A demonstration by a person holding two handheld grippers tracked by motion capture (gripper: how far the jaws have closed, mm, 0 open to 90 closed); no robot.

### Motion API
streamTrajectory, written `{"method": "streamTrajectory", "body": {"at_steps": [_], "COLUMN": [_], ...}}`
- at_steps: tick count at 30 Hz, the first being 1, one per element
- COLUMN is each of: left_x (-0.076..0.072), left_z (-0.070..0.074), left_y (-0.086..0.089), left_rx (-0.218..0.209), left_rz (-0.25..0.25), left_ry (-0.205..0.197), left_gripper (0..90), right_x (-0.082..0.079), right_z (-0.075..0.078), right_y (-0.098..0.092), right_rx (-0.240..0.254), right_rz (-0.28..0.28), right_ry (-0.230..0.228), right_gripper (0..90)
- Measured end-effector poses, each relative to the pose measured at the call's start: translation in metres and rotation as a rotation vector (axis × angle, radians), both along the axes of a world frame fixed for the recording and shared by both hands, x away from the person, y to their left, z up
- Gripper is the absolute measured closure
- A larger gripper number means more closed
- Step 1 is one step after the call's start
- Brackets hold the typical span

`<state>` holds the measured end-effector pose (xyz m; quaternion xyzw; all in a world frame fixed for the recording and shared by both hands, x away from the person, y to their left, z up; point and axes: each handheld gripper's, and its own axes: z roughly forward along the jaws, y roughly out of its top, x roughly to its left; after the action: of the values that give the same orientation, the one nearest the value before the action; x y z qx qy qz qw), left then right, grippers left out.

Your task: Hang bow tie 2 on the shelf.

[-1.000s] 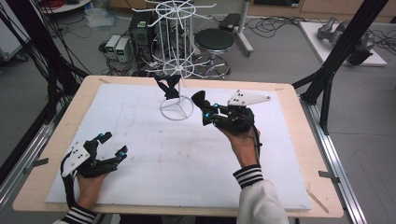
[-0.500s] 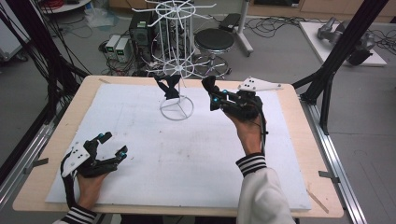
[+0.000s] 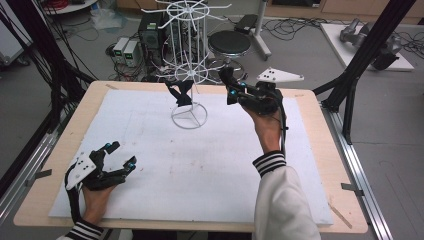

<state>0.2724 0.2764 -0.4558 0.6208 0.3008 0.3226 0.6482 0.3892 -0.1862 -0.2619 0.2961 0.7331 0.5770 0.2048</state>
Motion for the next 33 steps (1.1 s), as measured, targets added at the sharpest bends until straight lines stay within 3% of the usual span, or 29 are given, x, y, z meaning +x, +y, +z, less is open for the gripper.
{"method": "streamTrajectory", "body": {"at_steps": [13,33], "left_x": [0.0,0.0], "left_z": [0.0,0.0], "left_y": [0.0,0.0], "left_rx": [-0.002,-0.007], "left_rz": [-0.001,-0.002], "left_ry": [0.001,0.002], "left_gripper": [19.0,19.0], "right_x": [0.02,0.039], "right_z": [0.007,0.006], "right_y": [0.006,0.03], "right_rx": [0.005,0.019], "right_rz": [-0.02,0.014], "right_ry": [-0.011,-0.003], "right_gripper": [76.2,76.2]}}
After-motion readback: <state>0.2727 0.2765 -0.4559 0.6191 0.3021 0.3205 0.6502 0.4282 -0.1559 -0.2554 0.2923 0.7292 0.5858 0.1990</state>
